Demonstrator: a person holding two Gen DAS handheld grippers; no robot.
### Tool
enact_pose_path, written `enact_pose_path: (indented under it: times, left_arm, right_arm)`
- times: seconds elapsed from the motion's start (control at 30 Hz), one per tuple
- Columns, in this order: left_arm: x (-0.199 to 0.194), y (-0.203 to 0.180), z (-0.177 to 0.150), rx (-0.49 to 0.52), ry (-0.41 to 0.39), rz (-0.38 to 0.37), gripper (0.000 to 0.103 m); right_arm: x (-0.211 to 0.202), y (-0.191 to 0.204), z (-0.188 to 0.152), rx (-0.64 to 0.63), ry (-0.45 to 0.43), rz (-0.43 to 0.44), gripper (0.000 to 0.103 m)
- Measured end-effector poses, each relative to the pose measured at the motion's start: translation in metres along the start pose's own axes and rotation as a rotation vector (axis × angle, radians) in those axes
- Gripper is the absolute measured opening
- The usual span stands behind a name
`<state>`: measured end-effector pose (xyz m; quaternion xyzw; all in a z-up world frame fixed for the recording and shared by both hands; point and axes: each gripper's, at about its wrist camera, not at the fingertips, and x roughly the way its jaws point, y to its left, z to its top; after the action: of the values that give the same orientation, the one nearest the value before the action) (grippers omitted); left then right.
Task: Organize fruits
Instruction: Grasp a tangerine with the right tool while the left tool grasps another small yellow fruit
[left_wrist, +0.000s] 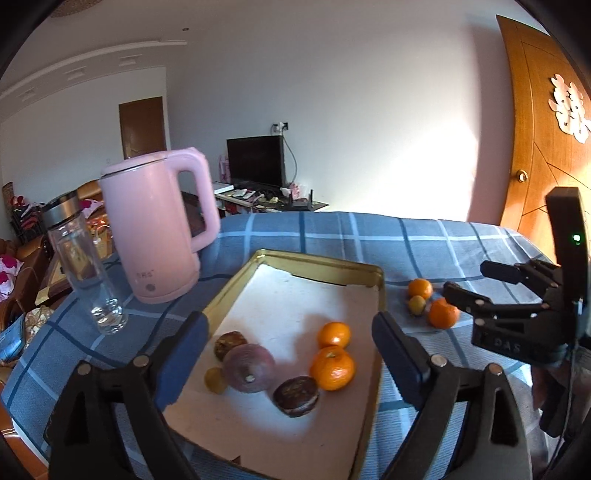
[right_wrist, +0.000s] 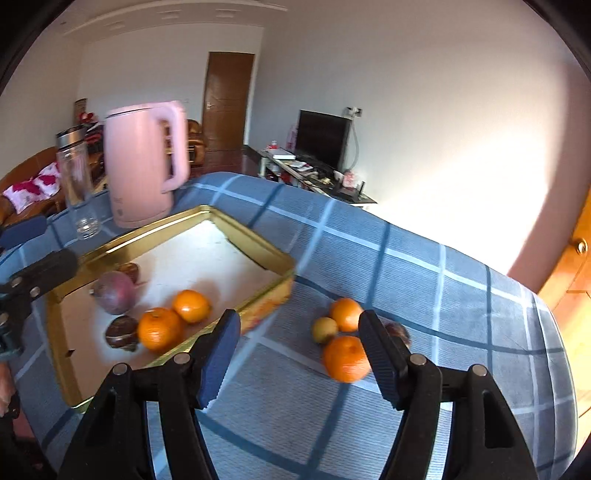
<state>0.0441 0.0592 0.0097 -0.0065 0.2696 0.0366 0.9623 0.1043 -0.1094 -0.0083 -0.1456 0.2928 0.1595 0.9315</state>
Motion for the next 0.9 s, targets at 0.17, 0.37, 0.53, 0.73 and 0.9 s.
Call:
enact_pose_path:
  times: [0.17,0.37,0.53,0.73,0.9]
  left_arm:
    - [0.017,-0.031,0.007,0.037,0.048,-0.039,0.093]
    - [0.030,-0.051,0.008,0.078,0.069,-0.023,0.093]
    - [0.044,-0.064,0.008,0.092,0.088,-0.012,0.093]
    - [0.063,-0.088,0.008,0.120,0.110,-0.014,0.093]
    - [0.082,-0.111,0.008,0.137,0.136,-0.028,0.093]
  right_arm:
    - [0.031,-0.039,-0.008,0.084,0.063,-0.027,0.068]
    - [0.065,-0.045,-0.016,0.110,0.132,0.011,0.068]
    - [0.086,-0.046,-0.026,0.105,0.202,-0.011,0.062]
    - [0.088,-0.053,-0.035,0.107,0.212,0.015,0.050]
    - [0.066,-0.078,-0.039,0.164,0.135,-0.028,0.050]
